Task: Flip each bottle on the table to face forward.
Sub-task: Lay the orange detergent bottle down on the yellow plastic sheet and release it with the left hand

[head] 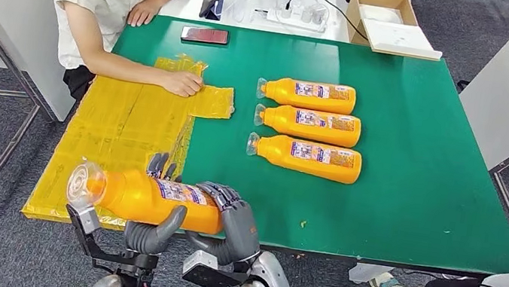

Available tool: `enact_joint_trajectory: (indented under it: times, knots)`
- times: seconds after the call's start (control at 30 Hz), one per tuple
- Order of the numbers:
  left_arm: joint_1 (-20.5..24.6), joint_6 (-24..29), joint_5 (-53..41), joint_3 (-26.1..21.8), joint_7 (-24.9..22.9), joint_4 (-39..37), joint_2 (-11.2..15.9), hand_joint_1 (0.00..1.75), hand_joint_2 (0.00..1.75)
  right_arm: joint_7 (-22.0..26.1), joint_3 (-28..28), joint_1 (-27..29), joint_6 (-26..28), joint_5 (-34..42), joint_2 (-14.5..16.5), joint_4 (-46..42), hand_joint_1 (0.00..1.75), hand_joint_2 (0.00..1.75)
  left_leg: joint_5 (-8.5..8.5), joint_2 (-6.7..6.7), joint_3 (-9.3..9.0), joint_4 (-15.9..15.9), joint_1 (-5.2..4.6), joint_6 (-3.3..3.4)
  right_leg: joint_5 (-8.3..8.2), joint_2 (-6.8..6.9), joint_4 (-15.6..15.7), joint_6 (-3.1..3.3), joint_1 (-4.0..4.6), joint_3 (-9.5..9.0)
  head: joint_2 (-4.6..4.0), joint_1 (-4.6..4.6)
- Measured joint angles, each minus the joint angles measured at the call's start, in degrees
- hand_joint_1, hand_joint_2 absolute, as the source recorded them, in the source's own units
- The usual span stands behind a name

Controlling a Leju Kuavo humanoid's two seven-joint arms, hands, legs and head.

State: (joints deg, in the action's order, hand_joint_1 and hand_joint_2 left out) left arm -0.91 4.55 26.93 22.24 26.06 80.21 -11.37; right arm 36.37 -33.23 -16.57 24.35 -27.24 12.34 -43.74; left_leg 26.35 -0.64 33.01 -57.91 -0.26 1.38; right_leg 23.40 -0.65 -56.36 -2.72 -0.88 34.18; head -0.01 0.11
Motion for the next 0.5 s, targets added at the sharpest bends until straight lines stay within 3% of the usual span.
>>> enact_joint_trajectory:
  times: [0.07, 0.1, 0.13, 0.2, 0.23, 0.5]
  knots:
    - [-0.01, 0.11, 0.02, -0.17, 0.31, 0.00, 0.00, 0.82, 1.75, -0.13, -0.38, -0.32, -0.20, 0.32, 0.07, 0.55, 1.71, 1.75, 0.00, 0.00, 0.00, 0.00, 0.00, 0.00, 0.00, 0.00, 0.00, 0.00, 0.00, 0.00, 0.00, 0.00]
    - [-0.04, 0.15, 0.05, -0.27, 0.59, 0.00, 0.00, 1.26, 1.75, -0.27, -0.61, -0.49, -0.51, 0.55, 0.11, 0.90, 1.46, 1.75, 0.00, 0.01, 0.00, 0.00, 0.00, 0.00, 0.00, 0.00, 0.00, 0.00, 0.00, 0.01, 0.01, 0.00]
    - [-0.08, 0.19, 0.10, -0.37, 0.89, 0.00, 0.00, 1.70, 1.75, -0.49, -0.87, -0.67, -0.99, 0.78, 0.20, 1.29, 1.02, 1.31, 0.00, 0.03, 0.00, 0.00, 0.00, 0.00, 0.00, 0.00, 0.00, 0.00, 0.00, 0.02, 0.00, 0.00]
    - [-0.17, 0.27, 0.27, -0.70, 1.38, 0.01, 0.00, 1.75, 1.75, -0.91, -1.59, -1.09, -2.76, 1.20, 0.41, 2.28, 0.18, 0.44, 0.00, 0.06, 0.00, 0.00, 0.01, 0.00, 0.00, -0.01, 0.00, 0.00, 0.01, 0.04, 0.01, 0.00]
    - [-0.18, 0.29, 0.41, -0.98, 1.58, 0.03, 0.00, 1.75, 1.75, -1.03, -2.03, -1.18, -3.86, 1.39, 0.49, 2.74, 0.00, 0.00, 0.00, 0.06, 0.00, 0.00, 0.01, 0.00, 0.00, -0.01, 0.00, 0.00, 0.01, 0.04, 0.01, 0.00]
    - [-0.18, 0.17, 1.09, -2.97, 1.96, 0.20, 0.02, 1.75, 1.75, -0.92, -4.41, -0.51, -6.82, 2.22, 0.51, 4.42, 0.00, 0.00, 0.00, 0.08, 0.02, 0.00, 0.00, 0.00, 0.00, -0.01, 0.00, 0.00, 0.00, 0.06, 0.00, 0.00]
